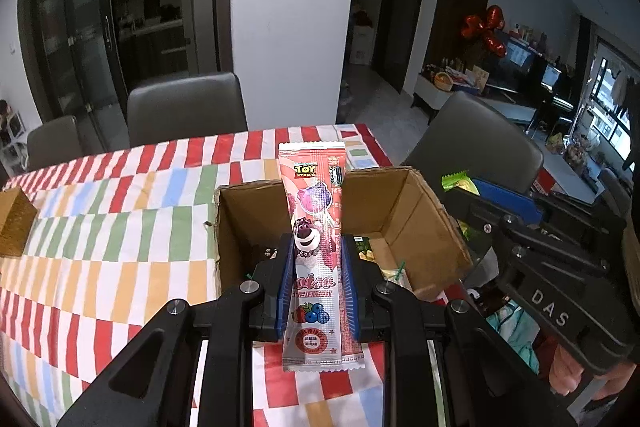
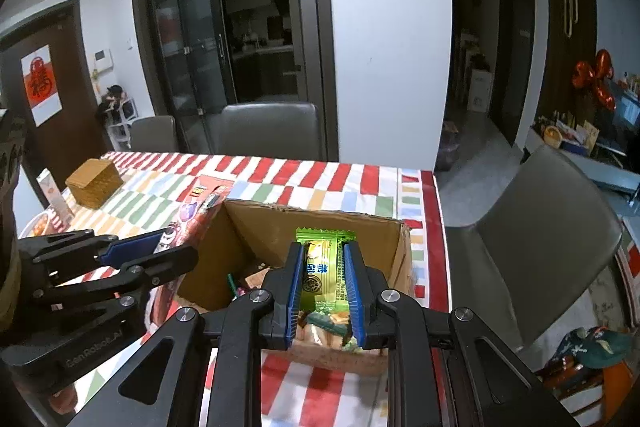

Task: Organize snacks
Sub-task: 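Carry both candies over the box and open both tools to drop them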

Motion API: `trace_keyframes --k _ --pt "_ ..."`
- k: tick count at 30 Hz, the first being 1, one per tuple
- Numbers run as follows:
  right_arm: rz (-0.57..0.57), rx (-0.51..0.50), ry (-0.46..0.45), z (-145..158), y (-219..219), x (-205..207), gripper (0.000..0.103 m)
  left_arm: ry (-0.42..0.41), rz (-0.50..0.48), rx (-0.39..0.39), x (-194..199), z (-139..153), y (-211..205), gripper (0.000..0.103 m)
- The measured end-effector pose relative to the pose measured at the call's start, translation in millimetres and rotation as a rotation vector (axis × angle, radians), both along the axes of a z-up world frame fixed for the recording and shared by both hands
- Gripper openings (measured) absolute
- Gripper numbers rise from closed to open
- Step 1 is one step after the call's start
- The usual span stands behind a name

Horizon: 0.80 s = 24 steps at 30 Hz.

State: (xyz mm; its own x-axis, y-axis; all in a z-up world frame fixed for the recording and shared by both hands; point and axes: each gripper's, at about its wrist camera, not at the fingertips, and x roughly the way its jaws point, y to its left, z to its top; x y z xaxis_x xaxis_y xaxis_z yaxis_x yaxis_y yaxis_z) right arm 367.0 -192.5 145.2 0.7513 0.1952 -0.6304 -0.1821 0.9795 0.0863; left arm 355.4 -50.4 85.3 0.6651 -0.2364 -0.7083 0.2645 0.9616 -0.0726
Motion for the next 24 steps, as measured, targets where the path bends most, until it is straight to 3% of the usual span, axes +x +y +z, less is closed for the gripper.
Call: trace_keyframes --k 6,8,9,12,18,21,24 --pt "-0.002 0.011 0.077 -12 -1 25 0.022 0.059 0.013 0.010 25 -12 -4 0.023" --pt "-0.006 0.016 0.096 -17 -1 30 0.022 0.072 0.012 0.020 34 -16 -4 0.027" --pt "-0.009 0.017 0.109 -21 -1 33 0.022 0.073 0.014 0.025 36 -18 -3 0.033" --pt "-0.025 0.023 0.126 -27 -4 36 0.029 0.057 0.034 0.043 32 -20 0 0.033" --pt "-0.028 -0.023 0.093 -27 -2 22 0.039 0.022 0.063 0.072 11 -19 10 0.034" --pt "-0.020 -0.023 0.075 -23 -1 10 0.040 -0.007 0.080 0.084 -4 -16 14 0.039" --pt "-0.022 -0.028 0.039 -19 -3 -7 0.048 -0.038 0.090 0.086 -22 -12 17 0.043"
